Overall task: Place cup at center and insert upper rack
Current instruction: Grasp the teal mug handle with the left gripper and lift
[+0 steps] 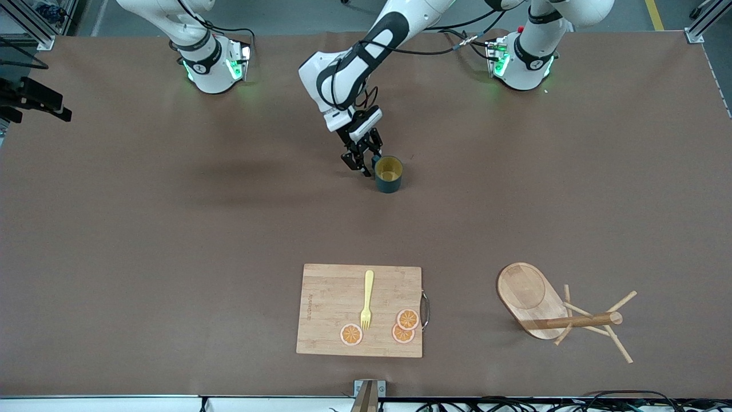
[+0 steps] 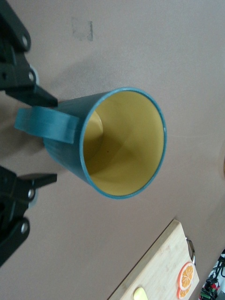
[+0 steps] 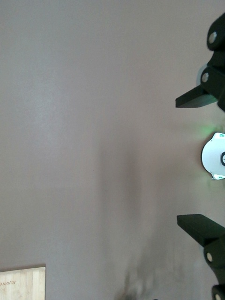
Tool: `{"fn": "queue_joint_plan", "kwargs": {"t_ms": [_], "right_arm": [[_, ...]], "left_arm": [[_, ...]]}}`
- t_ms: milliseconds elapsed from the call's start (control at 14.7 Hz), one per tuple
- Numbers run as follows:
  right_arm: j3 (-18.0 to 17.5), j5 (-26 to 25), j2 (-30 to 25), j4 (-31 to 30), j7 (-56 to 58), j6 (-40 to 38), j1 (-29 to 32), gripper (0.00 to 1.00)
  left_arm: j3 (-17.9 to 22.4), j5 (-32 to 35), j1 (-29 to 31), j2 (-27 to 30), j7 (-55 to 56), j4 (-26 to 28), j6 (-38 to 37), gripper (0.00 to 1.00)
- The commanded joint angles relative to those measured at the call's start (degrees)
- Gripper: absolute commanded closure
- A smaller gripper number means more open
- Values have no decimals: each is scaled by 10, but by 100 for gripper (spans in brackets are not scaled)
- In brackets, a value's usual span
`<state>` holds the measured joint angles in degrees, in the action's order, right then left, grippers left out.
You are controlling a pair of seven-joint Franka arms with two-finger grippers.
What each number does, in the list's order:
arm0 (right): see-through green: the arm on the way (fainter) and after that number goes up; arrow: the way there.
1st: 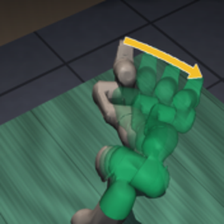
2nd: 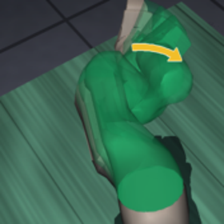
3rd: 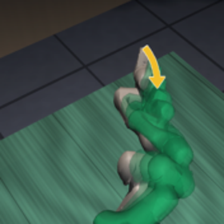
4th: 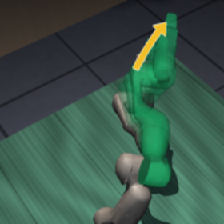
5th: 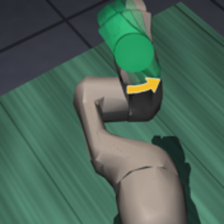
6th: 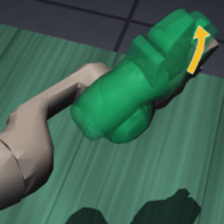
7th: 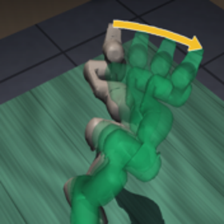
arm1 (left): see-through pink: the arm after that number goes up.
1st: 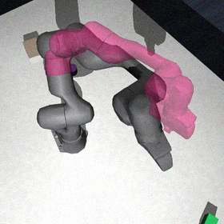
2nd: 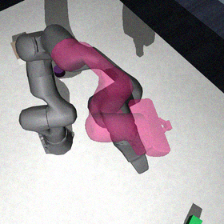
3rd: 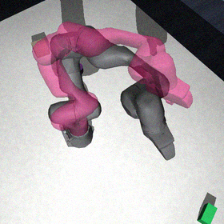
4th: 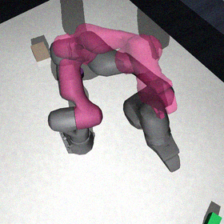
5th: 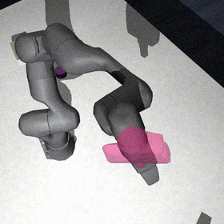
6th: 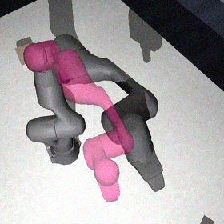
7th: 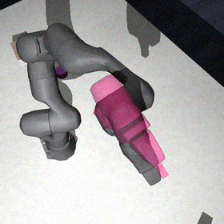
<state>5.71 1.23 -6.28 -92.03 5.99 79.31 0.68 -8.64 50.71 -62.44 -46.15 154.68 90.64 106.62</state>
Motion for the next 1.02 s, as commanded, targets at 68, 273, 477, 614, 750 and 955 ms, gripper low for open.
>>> {"fn": "queue_joint_plan", "kwargs": {"t_ms": [68,273,477,614,750,955], "right_arm": [[-9,-3,-17,-23,-10,10,7,0],[-8,-3,-18,-22,-9,14,8,0],[-6,-3,-18,-21,-8,16,8,0],[-7,-3,-18,-21,-8,16,9,0],[-8,-4,-18,-20,-8,16,7,0],[-10,-4,-18,-19,-8,17,6,0]], "left_arm": [[8,16,-8,-11,4,-17,-14,47],[10,26,-8,-11,0,-18,-14,76],[10,24,-7,4,-20,-24,-15,99],[9,12,10,46,-46,-23,-18,100],[8,-52,38,103,-109,-24,-23,100],[8,-162,95,187,-233,-24,-23,100]]}}
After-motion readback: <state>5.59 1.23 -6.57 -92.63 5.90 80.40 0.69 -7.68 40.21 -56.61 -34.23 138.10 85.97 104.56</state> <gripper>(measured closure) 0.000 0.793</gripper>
